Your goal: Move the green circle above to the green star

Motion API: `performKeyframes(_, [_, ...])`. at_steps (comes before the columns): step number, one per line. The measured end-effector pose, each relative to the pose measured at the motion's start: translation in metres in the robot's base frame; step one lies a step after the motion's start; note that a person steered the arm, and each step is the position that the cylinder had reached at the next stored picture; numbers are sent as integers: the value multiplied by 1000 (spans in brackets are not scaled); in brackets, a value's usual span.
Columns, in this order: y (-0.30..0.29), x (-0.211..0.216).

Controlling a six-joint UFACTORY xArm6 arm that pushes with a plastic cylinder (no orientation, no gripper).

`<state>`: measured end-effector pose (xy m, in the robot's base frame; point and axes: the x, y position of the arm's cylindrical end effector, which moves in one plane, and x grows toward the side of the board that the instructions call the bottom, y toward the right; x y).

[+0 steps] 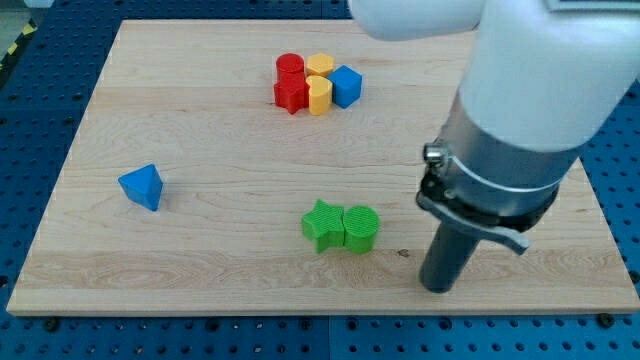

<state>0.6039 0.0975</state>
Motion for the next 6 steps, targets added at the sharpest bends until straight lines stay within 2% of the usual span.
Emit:
performKeyframes(1, [-31, -9])
performKeyframes(2, [-49, -36])
performKeyframes(4, [-65, -113])
performKeyframes(6, [-81, -81])
